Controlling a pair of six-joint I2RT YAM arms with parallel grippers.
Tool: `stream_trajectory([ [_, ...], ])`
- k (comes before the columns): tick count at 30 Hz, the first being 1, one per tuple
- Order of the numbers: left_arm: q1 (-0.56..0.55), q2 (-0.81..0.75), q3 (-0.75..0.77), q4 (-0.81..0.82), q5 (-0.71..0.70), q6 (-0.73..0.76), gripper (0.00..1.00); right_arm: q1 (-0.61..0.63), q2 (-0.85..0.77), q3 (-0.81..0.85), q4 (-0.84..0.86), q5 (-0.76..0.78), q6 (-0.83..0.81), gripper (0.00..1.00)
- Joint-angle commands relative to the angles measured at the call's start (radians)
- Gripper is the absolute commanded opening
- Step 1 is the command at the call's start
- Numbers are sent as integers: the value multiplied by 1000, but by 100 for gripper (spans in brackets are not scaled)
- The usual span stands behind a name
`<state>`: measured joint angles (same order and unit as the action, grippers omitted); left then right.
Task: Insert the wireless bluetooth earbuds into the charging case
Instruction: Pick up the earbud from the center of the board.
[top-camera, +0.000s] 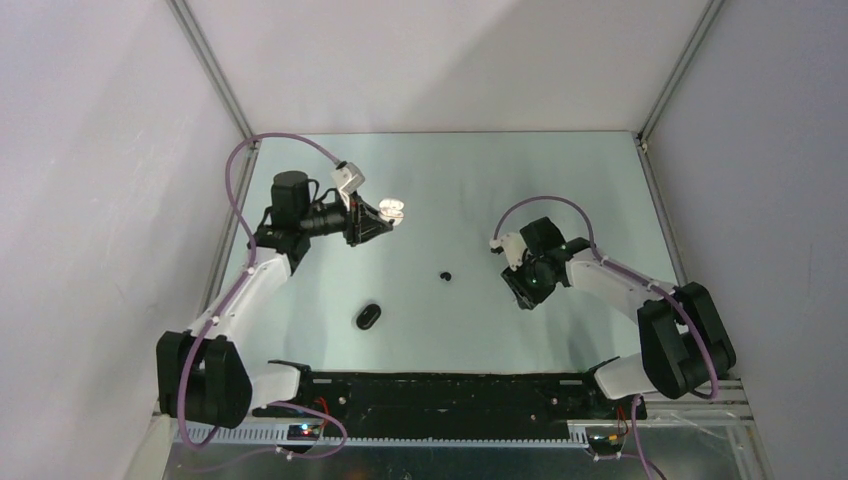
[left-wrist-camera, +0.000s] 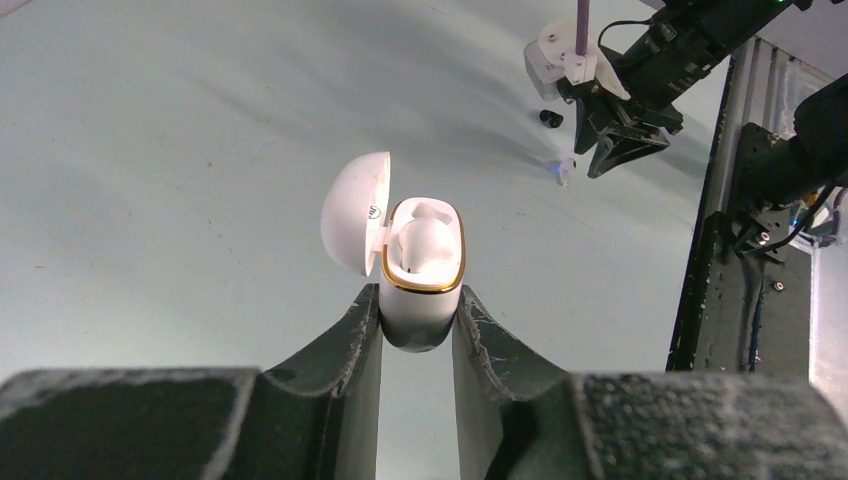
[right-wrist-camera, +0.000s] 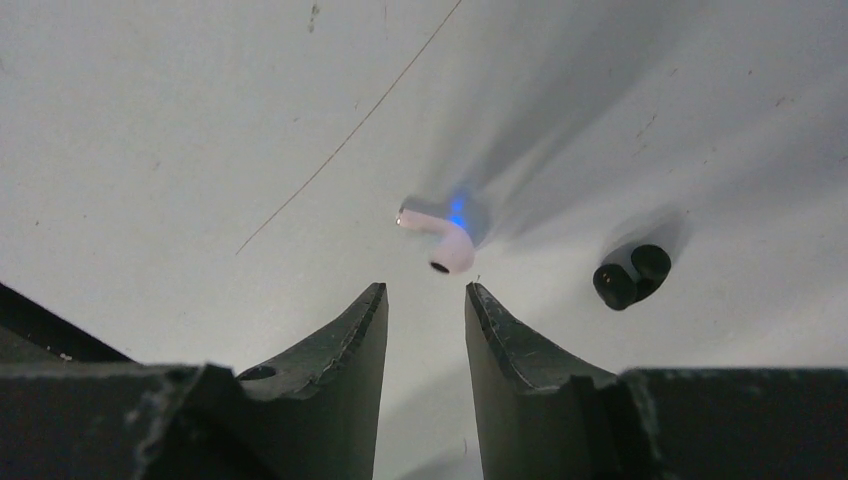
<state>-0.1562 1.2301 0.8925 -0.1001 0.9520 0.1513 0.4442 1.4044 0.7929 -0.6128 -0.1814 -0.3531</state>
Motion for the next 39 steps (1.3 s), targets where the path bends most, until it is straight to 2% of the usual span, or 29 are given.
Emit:
stream_trajectory([
  [1,8,-44,10,7,-11,32,0,8,34,-3,62,27,29,38],
  [16,9,-49,1,8,-17,38,0,-2,103,-3,119,48,-14,32],
  [22,9,-45,0,7,-20,38,0,-3,126,-3,126,36,-35,27],
  [25,9,-43,-4,11,-21,40,0,5,123,1,125,34,-72,18],
  [28,7,-39,-9,28,-28,34,0,13,96,42,69,65,-150,8],
  [29,3,-37,-10,34,-36,29,0,18,88,59,50,84,-199,1],
  [34,-30,8,-15,141,-67,17,0,58,-2,256,-139,192,-353,0],
  [39,-86,112,-9,258,-71,-44,0,178,36,479,-365,418,-306,0],
])
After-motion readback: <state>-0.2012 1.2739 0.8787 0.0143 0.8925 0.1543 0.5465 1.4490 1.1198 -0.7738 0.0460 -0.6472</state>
